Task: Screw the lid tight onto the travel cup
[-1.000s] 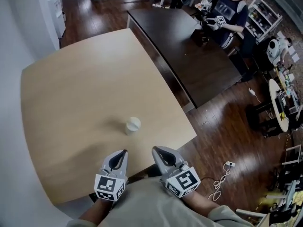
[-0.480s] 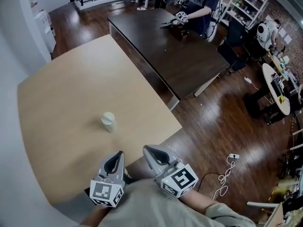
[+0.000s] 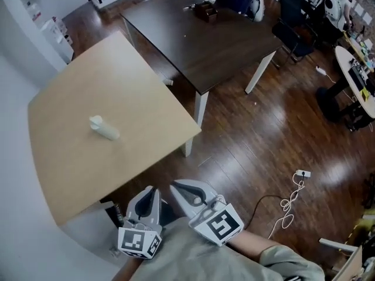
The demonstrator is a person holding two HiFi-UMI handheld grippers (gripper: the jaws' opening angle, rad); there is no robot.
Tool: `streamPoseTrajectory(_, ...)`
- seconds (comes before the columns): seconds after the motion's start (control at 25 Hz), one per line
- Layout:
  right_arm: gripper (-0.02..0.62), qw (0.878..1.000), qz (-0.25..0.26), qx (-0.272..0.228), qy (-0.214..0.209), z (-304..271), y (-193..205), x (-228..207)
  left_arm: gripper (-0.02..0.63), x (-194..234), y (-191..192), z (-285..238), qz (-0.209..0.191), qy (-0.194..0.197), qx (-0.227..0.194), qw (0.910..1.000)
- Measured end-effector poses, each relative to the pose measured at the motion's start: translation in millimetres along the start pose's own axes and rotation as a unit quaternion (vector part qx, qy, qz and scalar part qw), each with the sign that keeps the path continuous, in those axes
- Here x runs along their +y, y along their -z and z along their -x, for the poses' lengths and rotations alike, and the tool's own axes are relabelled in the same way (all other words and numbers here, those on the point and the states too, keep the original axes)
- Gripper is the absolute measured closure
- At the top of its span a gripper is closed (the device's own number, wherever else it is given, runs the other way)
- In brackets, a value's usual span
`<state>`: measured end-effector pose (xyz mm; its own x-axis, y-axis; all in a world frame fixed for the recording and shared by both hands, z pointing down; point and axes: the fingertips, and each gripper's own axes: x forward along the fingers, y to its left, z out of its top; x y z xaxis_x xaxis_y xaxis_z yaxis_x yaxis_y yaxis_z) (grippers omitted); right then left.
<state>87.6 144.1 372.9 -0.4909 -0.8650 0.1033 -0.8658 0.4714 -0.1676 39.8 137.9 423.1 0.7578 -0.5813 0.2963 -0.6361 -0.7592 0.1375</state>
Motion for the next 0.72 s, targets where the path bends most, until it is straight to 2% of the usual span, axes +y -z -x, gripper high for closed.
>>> streamPoseTrajectory(0.28, 0.594, 0.999, -0.030, -0.005, -0.017, 51.2, 14.7, -3.0, 0.604, -39.1, 18.4, 33.3, 0.008, -0.059, 0.010, 0.9982)
streamPoseTrajectory(0.48, 0.594, 0.999, -0.034, -0.012, -0.039, 63.7, 11.0, 21.1, 0.604, -50.8, 5.9, 65.3, 0.013, -0.089, -0.030, 0.9955)
streamPoseTrajectory(0.72, 0.594, 1.000, 0.003, -0.014, -0.028, 89.3, 5.3, 60.4, 0.604, -61.2, 7.0, 113.2, 0.011, -0.086, -0.069, 0.9938)
